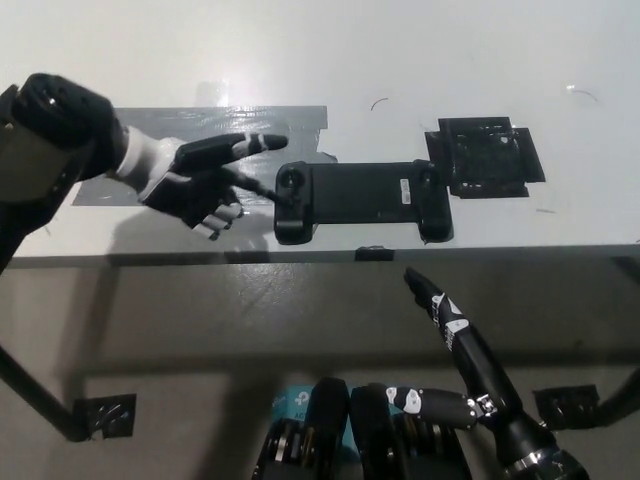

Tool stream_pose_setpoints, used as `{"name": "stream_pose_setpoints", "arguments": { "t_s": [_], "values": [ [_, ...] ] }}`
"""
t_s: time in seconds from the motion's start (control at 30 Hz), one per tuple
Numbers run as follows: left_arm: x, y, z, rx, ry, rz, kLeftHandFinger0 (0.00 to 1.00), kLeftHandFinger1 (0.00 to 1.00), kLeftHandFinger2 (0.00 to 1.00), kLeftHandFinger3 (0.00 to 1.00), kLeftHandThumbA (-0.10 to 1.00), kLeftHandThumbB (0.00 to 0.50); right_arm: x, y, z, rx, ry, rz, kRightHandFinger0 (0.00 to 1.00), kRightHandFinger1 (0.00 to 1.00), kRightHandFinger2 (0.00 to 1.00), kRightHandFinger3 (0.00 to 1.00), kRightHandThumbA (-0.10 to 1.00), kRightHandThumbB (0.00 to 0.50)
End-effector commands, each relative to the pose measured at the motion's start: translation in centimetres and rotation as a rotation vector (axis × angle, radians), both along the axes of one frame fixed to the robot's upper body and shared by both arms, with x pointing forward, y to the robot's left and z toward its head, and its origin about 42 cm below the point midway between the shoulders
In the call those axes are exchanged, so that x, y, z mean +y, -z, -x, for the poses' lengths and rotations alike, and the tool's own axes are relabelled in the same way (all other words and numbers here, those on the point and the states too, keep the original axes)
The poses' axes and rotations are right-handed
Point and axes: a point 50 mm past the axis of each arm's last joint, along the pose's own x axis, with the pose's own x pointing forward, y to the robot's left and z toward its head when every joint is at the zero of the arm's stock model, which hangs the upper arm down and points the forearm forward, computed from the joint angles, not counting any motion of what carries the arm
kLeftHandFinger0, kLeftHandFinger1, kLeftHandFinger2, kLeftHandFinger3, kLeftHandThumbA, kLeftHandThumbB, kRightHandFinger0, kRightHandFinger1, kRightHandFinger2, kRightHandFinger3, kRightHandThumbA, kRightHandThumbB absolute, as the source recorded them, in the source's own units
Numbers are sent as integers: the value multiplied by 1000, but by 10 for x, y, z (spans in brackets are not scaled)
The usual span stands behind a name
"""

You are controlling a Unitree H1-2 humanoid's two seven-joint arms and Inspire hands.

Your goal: A controller is being placed at the center of the desk near the left hand and the robot uses its left hand's index finger to press a button at the left area of the controller

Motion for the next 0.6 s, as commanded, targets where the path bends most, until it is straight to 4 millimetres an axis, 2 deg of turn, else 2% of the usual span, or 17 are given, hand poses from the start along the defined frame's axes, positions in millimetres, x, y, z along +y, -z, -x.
{"name": "stream_pose_setpoints", "arguments": {
  "t_s": [0.0, 0.2, 0.33, 0.57],
  "values": [
    [-4, -40, -5, -46, 19, 3, 0, 0, 0, 1000, 1000, 454, 1, -17, -5, -67, -23, -5, 1000, 1000, 1000, 1000, 970, 238],
    [-10, -42, -6, -78, 14, -12, 0, 0, 0, 1000, 1000, 441, 1, -18, -5, -68, -20, -9, 1000, 1000, 1000, 1000, 963, 243],
    [-10, -42, -6, -101, 2, -9, 0, 0, 0, 1000, 1000, 455, 1, -18, -5, -68, -20, -5, 1000, 1000, 1000, 1000, 971, 244],
    [-6, -41, -9, -142, -46, -27, 0, 0, 10, 1000, 1000, 428, 1, -19, -4, -65, -17, -3, 1000, 1000, 1000, 1000, 976, 242]
  ]
}}
